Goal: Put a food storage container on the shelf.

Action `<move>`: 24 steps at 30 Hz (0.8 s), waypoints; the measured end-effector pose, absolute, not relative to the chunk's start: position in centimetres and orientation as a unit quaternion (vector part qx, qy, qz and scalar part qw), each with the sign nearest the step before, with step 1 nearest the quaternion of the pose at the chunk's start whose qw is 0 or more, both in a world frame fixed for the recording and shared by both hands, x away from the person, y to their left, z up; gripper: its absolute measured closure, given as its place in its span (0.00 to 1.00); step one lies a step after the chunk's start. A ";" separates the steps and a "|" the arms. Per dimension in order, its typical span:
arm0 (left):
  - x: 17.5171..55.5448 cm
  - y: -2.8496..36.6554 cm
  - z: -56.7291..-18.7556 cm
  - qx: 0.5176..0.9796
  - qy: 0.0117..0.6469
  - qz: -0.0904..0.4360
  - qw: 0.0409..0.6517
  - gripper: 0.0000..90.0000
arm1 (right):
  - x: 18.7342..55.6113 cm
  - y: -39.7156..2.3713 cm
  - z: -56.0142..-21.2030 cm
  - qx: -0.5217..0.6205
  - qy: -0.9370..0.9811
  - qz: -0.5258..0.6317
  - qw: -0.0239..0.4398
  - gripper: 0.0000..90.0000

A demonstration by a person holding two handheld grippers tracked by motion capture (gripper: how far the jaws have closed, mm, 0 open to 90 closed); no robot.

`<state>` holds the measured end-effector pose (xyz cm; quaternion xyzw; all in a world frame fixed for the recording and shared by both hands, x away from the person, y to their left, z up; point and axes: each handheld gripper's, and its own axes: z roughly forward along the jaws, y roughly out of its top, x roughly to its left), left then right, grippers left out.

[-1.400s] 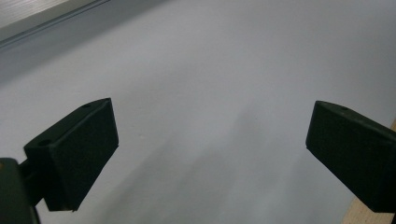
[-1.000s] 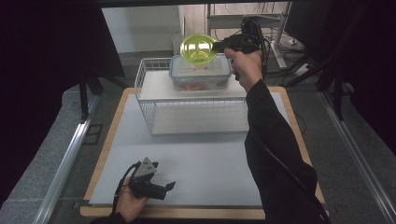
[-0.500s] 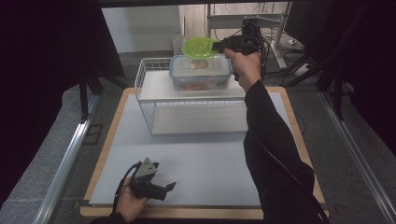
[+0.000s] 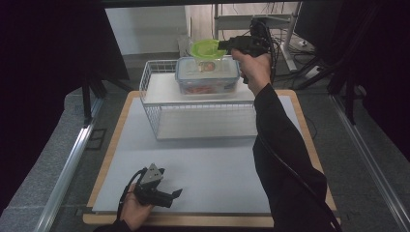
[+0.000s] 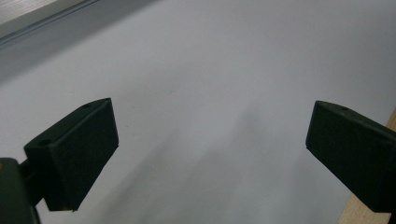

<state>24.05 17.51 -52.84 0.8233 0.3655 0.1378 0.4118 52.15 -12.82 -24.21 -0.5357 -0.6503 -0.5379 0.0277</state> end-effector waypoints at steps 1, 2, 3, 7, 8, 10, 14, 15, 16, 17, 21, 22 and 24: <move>24.1 17.5 -52.8 0.823 0.365 0.138 0.412 0.03 | 52.1 -12.9 -24.2 -0.529 -0.654 -0.540 0.024 0.53; 24.1 17.5 -52.8 0.823 0.365 0.137 0.412 0.03 | 52.0 -12.9 -24.2 -0.524 -0.659 -0.539 0.020 0.50; 24.1 17.5 -52.8 0.824 0.365 0.138 0.412 0.03 | 52.0 -12.9 -24.2 -0.519 -0.665 -0.538 0.020 0.47; 24.1 17.4 -52.8 0.825 0.363 0.139 0.410 0.03 | 51.7 -13.4 -24.2 -0.507 -0.673 -0.538 0.004 0.40; 24.1 17.4 -52.8 0.825 0.363 0.139 0.410 0.03 | 51.6 -13.5 -24.2 -0.503 -0.675 -0.540 0.000 0.37; 24.1 17.4 -52.8 0.825 0.363 0.140 0.410 0.03 | 51.5 -13.8 -24.2 -0.495 -0.679 -0.542 -0.005 0.34; 24.1 17.4 -52.8 0.825 0.363 0.140 0.410 0.03 | 51.1 -14.3 -24.2 -0.472 -0.696 -0.541 -0.016 0.27; 24.1 17.4 -52.8 0.825 0.363 0.140 0.410 0.03 | 50.9 -14.3 -24.3 -0.464 -0.702 -0.539 -0.019 0.26; 24.1 17.4 -52.8 0.825 0.363 0.140 0.410 0.03 | 50.7 -14.4 -24.3 -0.458 -0.707 -0.538 -0.024 0.23; 24.1 17.4 -52.8 0.825 0.363 0.141 0.410 0.03 | 50.5 -14.5 -24.4 -0.453 -0.711 -0.537 -0.029 0.21; 24.0 17.4 -52.8 0.824 0.364 0.141 0.411 0.03 | 49.7 -14.8 -24.7 -0.430 -0.727 -0.534 -0.044 0.15; 24.1 17.4 -52.8 0.824 0.364 0.142 0.410 0.03 | 49.5 -14.9 -24.8 -0.425 -0.729 -0.534 -0.046 0.14; 24.1 17.4 -52.9 0.824 0.364 0.142 0.410 0.03 | 49.0 -15.2 -25.0 -0.416 -0.732 -0.537 -0.050 0.12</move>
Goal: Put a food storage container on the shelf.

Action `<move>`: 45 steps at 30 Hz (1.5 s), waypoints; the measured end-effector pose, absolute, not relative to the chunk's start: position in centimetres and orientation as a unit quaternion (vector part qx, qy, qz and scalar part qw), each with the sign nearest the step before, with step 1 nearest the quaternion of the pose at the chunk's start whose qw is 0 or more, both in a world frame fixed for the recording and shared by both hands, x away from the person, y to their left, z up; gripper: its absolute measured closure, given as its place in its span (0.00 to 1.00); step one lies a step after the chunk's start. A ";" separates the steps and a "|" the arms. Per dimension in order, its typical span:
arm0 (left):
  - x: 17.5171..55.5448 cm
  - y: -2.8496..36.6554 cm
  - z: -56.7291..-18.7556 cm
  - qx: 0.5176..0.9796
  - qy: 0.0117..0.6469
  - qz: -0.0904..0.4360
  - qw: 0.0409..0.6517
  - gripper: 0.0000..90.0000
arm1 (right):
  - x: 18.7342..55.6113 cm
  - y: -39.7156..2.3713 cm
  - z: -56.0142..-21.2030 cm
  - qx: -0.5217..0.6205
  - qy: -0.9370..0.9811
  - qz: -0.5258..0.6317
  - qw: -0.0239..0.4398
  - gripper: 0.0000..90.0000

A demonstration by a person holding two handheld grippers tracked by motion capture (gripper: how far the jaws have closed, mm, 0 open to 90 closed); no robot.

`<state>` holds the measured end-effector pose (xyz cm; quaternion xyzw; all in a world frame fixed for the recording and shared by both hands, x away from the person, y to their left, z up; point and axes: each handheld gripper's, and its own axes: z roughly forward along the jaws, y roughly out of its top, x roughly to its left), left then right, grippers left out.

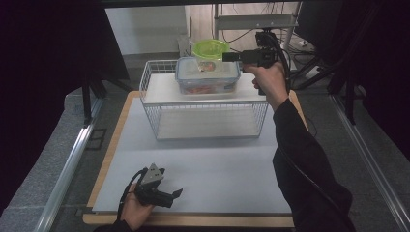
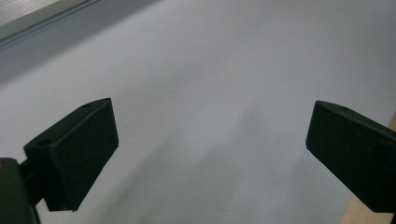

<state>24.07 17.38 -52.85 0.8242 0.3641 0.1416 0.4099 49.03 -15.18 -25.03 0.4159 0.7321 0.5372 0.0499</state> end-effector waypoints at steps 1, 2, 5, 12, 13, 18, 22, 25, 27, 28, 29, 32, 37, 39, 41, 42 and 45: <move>24.1 17.4 -52.9 0.824 0.364 0.142 0.410 0.03 | 48.7 -15.3 -25.2 0.409 0.735 0.538 0.054 0.11; 24.1 17.4 -52.9 0.825 0.364 0.142 0.410 0.03 | 48.5 -15.4 -25.3 0.404 0.737 0.538 0.058 0.10; 24.1 17.4 -52.8 0.824 0.364 0.142 0.410 0.03 | 47.7 -15.7 -25.7 0.388 0.747 0.535 0.074 0.09; 24.1 17.3 -52.8 0.824 0.363 0.143 0.411 0.03 | 45.7 -16.0 -27.1 0.357 0.766 0.526 0.093 0.08; 24.1 17.3 -52.8 0.824 0.363 0.143 0.411 0.03 | 45.4 -16.0 -27.3 0.352 0.769 0.525 0.096 0.08; 24.1 17.3 -52.8 0.824 0.362 0.140 0.412 0.03 | 43.9 -16.2 -28.4 0.332 0.776 0.527 0.100 0.07; 24.1 17.3 -52.8 0.823 0.363 0.141 0.414 0.03 | 42.9 -16.3 -29.4 0.321 0.784 0.522 0.100 0.07; 24.1 17.3 -52.8 0.822 0.362 0.141 0.416 0.03 | 42.2 -16.5 -30.1 0.314 0.788 0.521 0.100 0.07; 24.1 17.3 -52.8 0.822 0.362 0.142 0.416 0.03 | 41.7 -16.6 -30.7 0.309 0.792 0.517 0.101 0.07; 24.1 17.3 -52.8 0.822 0.362 0.142 0.416 0.03 | 41.5 -16.6 -30.9 0.308 0.794 0.515 0.102 0.07; 24.1 17.3 -52.8 0.822 0.361 0.142 0.416 0.03 | 41.2 -16.7 -31.2 0.305 0.796 0.512 0.103 0.07; 24.1 17.2 -52.8 0.822 0.361 0.144 0.416 0.03 | 40.5 -16.8 -32.1 0.298 0.802 0.506 0.106 0.07; 24.1 17.3 -52.8 0.824 0.360 0.144 0.413 0.03 | 39.3 -17.0 -33.5 0.277 0.812 0.502 0.106 0.04; 24.1 17.3 -52.9 0.824 0.360 0.144 0.413 0.03 | 38.8 -17.0 -34.1 0.269 0.816 0.498 0.113 0.04; 24.1 17.3 -52.9 0.824 0.360 0.143 0.413 0.03 | 38.4 -17.1 -34.8 0.265 0.819 0.496 0.118 0.04; 24.1 17.2 -52.9 0.823 0.361 0.143 0.415 0.03 | 38.2 -17.2 -35.1 0.263 0.819 0.495 0.119 0.03; 24.0 17.2 -52.9 0.824 0.360 0.144 0.413 0.03 | 37.6 -17.3 -36.0 0.258 0.821 0.494 0.121 0.03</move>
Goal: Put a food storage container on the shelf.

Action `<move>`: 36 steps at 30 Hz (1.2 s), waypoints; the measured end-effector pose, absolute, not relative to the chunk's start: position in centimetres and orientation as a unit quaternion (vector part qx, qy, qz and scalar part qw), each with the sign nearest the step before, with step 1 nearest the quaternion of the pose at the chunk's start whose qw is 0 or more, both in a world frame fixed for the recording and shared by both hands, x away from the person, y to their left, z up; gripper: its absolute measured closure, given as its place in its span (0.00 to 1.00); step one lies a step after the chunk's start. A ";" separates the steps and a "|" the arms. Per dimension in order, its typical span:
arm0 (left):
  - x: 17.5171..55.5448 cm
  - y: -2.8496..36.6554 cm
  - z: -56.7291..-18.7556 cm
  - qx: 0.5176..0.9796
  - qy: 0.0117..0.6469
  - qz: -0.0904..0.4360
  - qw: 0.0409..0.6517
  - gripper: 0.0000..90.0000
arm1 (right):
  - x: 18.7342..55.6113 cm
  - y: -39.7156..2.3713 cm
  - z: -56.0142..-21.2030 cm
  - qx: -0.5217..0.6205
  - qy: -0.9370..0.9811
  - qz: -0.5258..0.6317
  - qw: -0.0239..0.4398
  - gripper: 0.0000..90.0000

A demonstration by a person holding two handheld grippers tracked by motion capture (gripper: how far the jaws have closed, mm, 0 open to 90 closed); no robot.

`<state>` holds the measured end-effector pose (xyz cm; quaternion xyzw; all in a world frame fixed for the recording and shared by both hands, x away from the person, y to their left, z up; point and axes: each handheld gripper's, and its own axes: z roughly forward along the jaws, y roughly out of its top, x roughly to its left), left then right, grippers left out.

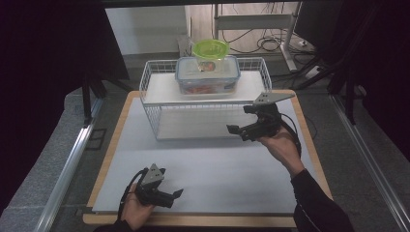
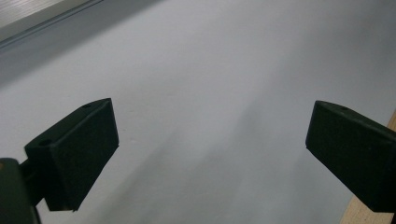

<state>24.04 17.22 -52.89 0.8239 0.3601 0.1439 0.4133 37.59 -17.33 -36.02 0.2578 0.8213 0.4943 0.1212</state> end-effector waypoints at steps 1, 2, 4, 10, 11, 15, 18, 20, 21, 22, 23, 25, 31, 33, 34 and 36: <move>24.0 17.2 -52.9 0.824 0.360 0.143 0.413 0.03 | 37.4 -17.4 -36.4 0.256 0.823 0.493 0.122 0.03; 24.0 17.2 -52.9 0.825 0.359 0.144 0.412 0.03 | 37.2 -17.4 -36.8 0.252 0.826 0.489 0.124 0.03; 24.0 17.2 -52.9 0.826 0.359 0.143 0.411 0.03 | 37.0 -17.5 -37.4 0.247 0.828 0.486 0.129 0.03; 24.0 17.2 -52.9 0.825 0.358 0.144 0.413 0.03 | 36.0 -18.2 -39.4 0.252 0.822 0.493 0.134 0.01; 24.0 17.2 -52.9 0.825 0.358 0.143 0.414 0.03 | 35.9 -18.2 -39.6 0.252 0.825 0.487 0.132 0.00; 24.0 17.3 -52.8 0.824 0.360 0.139 0.415 0.03 | 35.1 -18.5 -40.3 0.252 0.826 0.485 0.140 0.00; 23.9 17.3 -52.6 0.824 0.362 0.140 0.414 0.03 | 34.4 -18.7 -40.9 0.250 0.825 0.488 0.135 0.01; 23.8 17.3 -52.6 0.824 0.362 0.140 0.413 0.03 | 33.9 -18.9 -41.3 0.253 0.824 0.489 0.135 0.01; 23.8 17.3 -52.6 0.823 0.363 0.140 0.414 0.03 | 33.7 -19.0 -41.5 0.253 0.824 0.488 0.137 0.01; 23.8 17.3 -52.6 0.822 0.363 0.140 0.415 0.03 | 33.4 -19.2 -41.7 0.253 0.824 0.488 0.139 0.01; 23.8 17.3 -52.6 0.823 0.363 0.140 0.415 0.03 | 33.2 -19.4 -42.0 0.256 0.823 0.488 0.140 0.01; 23.8 17.3 -52.6 0.823 0.362 0.140 0.415 0.03 | 32.8 -19.8 -42.4 0.260 0.822 0.487 0.140 0.01; 23.8 17.2 -52.7 0.825 0.359 0.145 0.412 0.03 | 31.7 -21.2 -44.0 0.275 0.818 0.484 0.144 0.01; 23.8 17.2 -52.7 0.825 0.359 0.145 0.412 0.03 | 31.3 -21.8 -44.7 0.281 0.817 0.482 0.143 0.01; 23.8 17.2 -52.7 0.825 0.359 0.145 0.412 0.03 | 31.2 -22.0 -45.0 0.282 0.818 0.480 0.144 0.01; 23.8 17.2 -52.7 0.825 0.359 0.146 0.412 0.03 | 30.8 -22.4 -45.5 0.284 0.820 0.474 0.147 0.01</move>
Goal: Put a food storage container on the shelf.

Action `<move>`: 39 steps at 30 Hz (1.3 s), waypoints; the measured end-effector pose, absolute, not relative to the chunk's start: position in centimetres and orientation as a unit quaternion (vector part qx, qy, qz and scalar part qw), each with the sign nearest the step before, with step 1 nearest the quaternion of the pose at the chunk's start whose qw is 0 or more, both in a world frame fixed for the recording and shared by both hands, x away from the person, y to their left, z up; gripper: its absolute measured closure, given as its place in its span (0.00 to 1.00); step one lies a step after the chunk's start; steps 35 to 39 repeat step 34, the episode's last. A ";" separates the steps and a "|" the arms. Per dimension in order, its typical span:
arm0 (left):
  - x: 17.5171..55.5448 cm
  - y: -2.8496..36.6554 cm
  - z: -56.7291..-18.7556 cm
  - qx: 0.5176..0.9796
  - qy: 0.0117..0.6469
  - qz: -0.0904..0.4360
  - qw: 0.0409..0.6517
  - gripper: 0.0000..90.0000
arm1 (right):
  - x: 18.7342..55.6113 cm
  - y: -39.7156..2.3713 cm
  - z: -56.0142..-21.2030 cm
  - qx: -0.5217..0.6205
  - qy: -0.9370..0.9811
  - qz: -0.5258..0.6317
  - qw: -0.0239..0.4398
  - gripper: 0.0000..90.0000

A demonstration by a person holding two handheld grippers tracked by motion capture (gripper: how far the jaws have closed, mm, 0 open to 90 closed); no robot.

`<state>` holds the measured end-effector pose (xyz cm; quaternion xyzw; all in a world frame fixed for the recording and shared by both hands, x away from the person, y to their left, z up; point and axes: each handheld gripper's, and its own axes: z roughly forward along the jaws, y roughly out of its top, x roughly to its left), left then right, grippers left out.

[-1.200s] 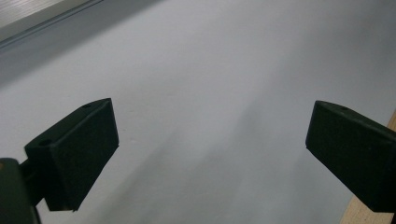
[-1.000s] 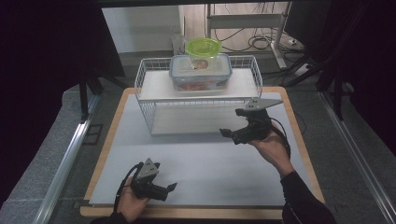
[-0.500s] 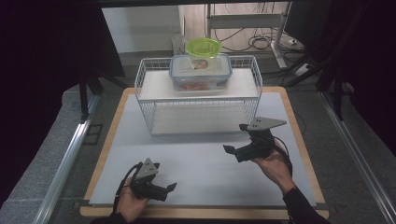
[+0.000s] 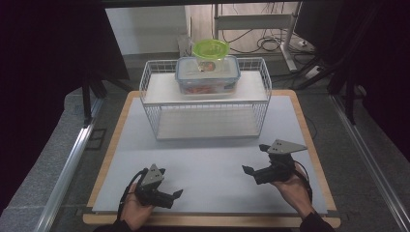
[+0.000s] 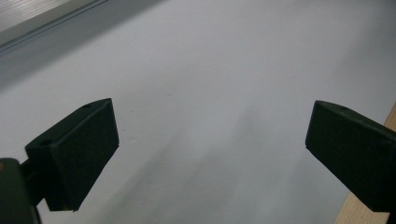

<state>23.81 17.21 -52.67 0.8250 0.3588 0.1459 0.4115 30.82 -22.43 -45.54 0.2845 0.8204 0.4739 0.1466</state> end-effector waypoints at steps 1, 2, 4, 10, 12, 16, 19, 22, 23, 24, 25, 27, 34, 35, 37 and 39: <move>23.8 17.2 -52.7 0.825 0.359 0.146 0.411 0.03 | 30.6 -22.7 -45.8 0.285 0.821 0.472 0.150 0.01; 23.8 17.2 -52.7 0.825 0.359 0.146 0.411 0.03 | 30.5 -22.9 -46.1 0.288 0.821 0.470 0.151 0.01; 23.8 17.2 -52.7 0.825 0.359 0.146 0.411 0.03 | 30.2 -23.3 -46.6 0.291 0.822 0.465 0.152 0.01; 23.8 17.1 -52.7 0.826 0.358 0.148 0.409 0.03 | 29.4 -24.0 -47.8 0.302 0.822 0.456 0.161 0.01; 23.8 17.1 -52.7 0.826 0.358 0.148 0.409 0.03 | 29.2 -24.2 -48.2 0.305 0.823 0.451 0.161 0.01; 23.8 17.1 -52.8 0.827 0.357 0.149 0.408 0.03 | 28.9 -24.5 -48.9 0.315 0.827 0.437 0.159 0.01; 23.8 17.1 -52.8 0.828 0.357 0.149 0.406 0.03 | 28.8 -24.6 -49.2 0.321 0.831 0.427 0.158 0.01; 23.8 17.1 -52.9 0.829 0.357 0.150 0.404 0.03 | 28.7 -24.6 -49.7 0.325 0.836 0.415 0.152 0.00; 23.8 17.1 -52.9 0.829 0.357 0.150 0.404 0.03 | 28.7 -24.6 -49.8 0.326 0.838 0.410 0.151 0.00; 23.8 17.1 -52.9 0.829 0.358 0.150 0.404 0.03 | 28.7 -24.6 -50.0 0.326 0.840 0.406 0.151 0.00; 23.9 17.1 -52.9 0.829 0.358 0.150 0.403 0.03 | 28.8 -24.6 -50.0 0.326 0.842 0.403 0.149 0.00; 23.9 17.1 -53.0 0.830 0.358 0.151 0.401 0.03 | 28.8 -24.5 -50.3 0.326 0.846 0.395 0.149 0.00; 24.0 17.0 -53.0 0.832 0.358 0.153 0.396 0.03 | 29.1 -24.5 -50.9 0.331 0.854 0.376 0.141 0.00; 24.0 17.0 -53.0 0.832 0.358 0.153 0.396 0.03 | 29.1 -24.5 -50.9 0.331 0.854 0.376 0.141 0.00; 24.0 17.0 -53.0 0.832 0.358 0.153 0.396 0.03 | 29.1 -24.5 -50.9 0.331 0.854 0.376 0.141 0.00; 24.0 17.0 -53.0 0.832 0.358 0.153 0.396 0.03 | 29.1 -24.5 -50.9 0.331 0.854 0.376 0.141 0.00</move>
